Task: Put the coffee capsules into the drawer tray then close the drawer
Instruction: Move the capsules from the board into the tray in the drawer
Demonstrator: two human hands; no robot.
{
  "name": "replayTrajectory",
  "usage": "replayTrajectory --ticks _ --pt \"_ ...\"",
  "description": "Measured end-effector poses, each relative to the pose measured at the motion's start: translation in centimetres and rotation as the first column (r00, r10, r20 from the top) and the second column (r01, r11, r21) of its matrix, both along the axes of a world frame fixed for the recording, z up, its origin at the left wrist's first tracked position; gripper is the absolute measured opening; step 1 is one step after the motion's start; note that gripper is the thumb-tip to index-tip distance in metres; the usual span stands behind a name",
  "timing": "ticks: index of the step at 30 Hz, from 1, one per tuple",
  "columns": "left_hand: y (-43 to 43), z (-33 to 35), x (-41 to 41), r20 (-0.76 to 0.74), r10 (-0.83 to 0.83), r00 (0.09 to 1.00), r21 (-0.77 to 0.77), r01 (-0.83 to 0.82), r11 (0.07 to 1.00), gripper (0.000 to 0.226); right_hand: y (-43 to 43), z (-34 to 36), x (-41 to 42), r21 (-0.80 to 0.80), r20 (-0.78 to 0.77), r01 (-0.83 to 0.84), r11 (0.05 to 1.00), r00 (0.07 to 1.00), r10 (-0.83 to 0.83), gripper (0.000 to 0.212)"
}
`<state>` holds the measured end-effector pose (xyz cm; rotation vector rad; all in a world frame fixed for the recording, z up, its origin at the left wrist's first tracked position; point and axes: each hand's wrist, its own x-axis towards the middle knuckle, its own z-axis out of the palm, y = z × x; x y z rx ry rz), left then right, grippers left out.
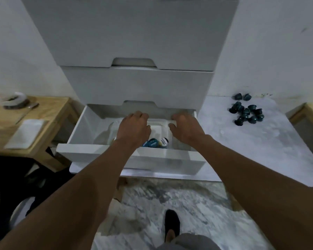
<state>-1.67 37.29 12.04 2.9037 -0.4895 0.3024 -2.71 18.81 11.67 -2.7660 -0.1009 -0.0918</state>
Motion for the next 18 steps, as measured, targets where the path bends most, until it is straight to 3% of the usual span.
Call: replayTrajectory --ticks 6,18 --pt "-0.9 2.6 -4.5 0.187 -0.124 0.974 0.044 0.118 0.992 0.029 -0.6 3.0 -6.8 -0.063 0.167 0.106 0.992 0.982 -0.094 0.036" --pt "-8.8 6.7 -10.0 0.268 -0.362 0.893 0.022 0.37 0.929 0.021 -8.1 7.2 -16.2 -0.081 0.255 0.268 0.96 0.937 -0.24 0.037"
